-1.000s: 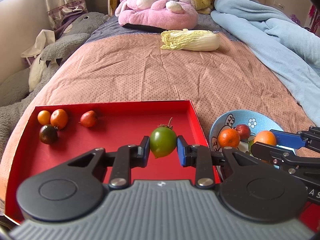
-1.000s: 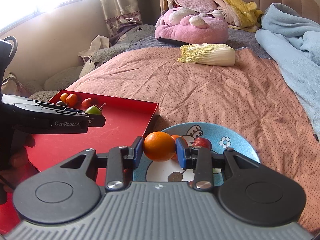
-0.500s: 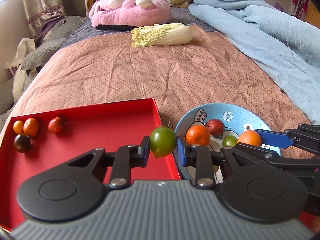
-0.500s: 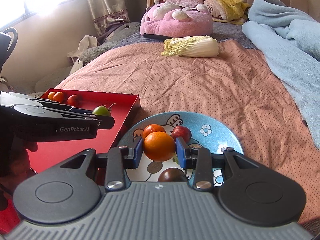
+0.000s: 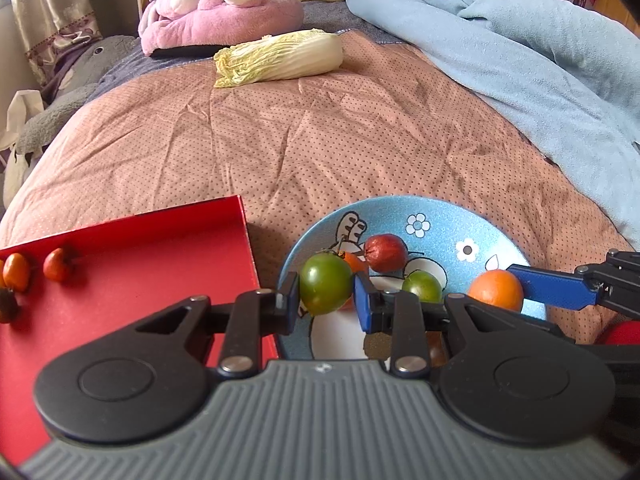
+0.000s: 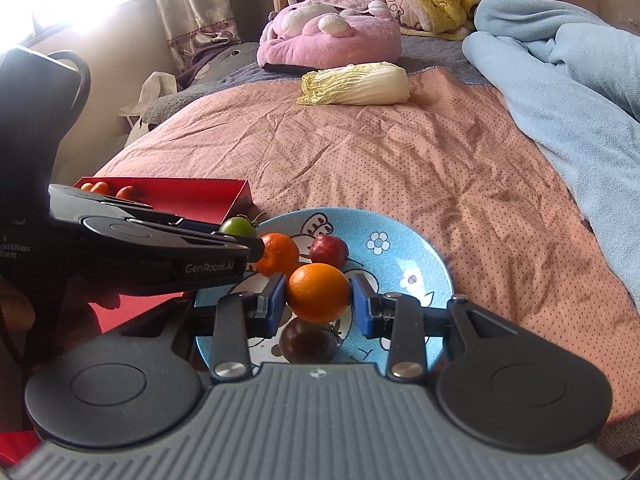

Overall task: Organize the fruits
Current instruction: 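Open left tool to drop the green tomato on the plate while right tool lowers the tangerine, then open right tool to release the tangerine on the plate while left tool returns to the tray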

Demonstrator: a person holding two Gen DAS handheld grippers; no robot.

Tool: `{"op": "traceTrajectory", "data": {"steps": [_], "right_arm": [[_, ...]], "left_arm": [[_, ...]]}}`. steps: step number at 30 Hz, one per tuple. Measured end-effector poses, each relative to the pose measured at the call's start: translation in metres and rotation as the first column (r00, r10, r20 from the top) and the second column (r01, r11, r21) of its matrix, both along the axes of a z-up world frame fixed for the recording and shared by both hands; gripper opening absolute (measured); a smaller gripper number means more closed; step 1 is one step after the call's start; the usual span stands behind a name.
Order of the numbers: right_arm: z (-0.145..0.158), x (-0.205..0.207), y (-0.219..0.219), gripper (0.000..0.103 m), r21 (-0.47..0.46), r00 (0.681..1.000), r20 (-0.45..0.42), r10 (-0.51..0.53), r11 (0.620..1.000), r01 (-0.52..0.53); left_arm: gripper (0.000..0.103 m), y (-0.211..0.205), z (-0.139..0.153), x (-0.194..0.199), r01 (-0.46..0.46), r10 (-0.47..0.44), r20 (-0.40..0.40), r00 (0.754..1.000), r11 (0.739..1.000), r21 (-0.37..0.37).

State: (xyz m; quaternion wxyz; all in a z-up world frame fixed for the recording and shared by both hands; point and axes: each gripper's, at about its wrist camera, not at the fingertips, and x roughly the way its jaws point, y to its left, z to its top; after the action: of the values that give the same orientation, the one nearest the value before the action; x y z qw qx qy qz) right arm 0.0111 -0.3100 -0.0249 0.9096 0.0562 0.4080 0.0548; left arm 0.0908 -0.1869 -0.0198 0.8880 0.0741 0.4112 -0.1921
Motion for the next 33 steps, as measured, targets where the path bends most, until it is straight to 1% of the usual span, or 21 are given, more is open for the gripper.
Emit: {"op": "traceTrajectory", "data": {"steps": [6, 15, 16, 17, 18, 19, 20, 28, 33], "right_arm": [[-0.001, -0.001, 0.0, 0.041, -0.003, 1.0, -0.002, -0.003, 1.0, 0.003], [-0.003, -0.003, -0.003, 0.041, 0.006, 1.0, -0.004, -0.011, 1.0, 0.011], [-0.003, -0.003, -0.003, 0.041, 0.006, 1.0, -0.004, -0.012, 1.0, 0.012], [-0.002, -0.003, -0.003, 0.041, 0.007, 1.0, -0.003, -0.014, 1.0, 0.014], [-0.002, -0.003, -0.003, 0.041, 0.007, 1.0, -0.003, -0.016, 1.0, 0.016], [-0.001, -0.003, -0.004, 0.041, 0.007, 1.0, -0.002, -0.017, 1.0, 0.017], [-0.001, -0.003, -0.005, 0.041, 0.008, 1.0, 0.0, -0.02, 1.0, 0.02], [-0.003, 0.001, -0.008, 0.041, 0.006, 1.0, -0.005, -0.029, 1.0, 0.029], [-0.009, 0.008, -0.007, 0.041, -0.008, 0.999, -0.012, -0.032, 0.999, 0.032]], "left_arm": [[0.033, -0.016, -0.003, 0.003, 0.021, -0.021, 0.005, 1.0, 1.0, 0.02], [0.034, -0.017, -0.004, 0.003, 0.024, -0.024, 0.004, 1.0, 0.999, 0.023], [0.036, -0.016, -0.004, 0.002, 0.025, -0.025, 0.006, 1.0, 0.999, 0.022], [0.041, -0.015, -0.003, 0.002, 0.027, -0.027, 0.009, 1.0, 0.999, 0.021], [0.044, -0.014, -0.003, 0.001, 0.026, -0.026, 0.012, 1.0, 0.999, 0.021], [0.05, -0.012, -0.001, 0.0, 0.023, -0.024, 0.017, 1.0, 1.0, 0.02], [0.052, -0.01, 0.0, -0.002, 0.022, -0.023, 0.023, 0.999, 1.0, 0.019], [0.052, 0.016, 0.008, -0.016, 0.015, -0.015, 0.037, 0.999, 1.0, -0.02], [0.052, 0.033, 0.008, -0.026, 0.003, -0.002, 0.025, 1.0, 0.999, -0.039]]}}
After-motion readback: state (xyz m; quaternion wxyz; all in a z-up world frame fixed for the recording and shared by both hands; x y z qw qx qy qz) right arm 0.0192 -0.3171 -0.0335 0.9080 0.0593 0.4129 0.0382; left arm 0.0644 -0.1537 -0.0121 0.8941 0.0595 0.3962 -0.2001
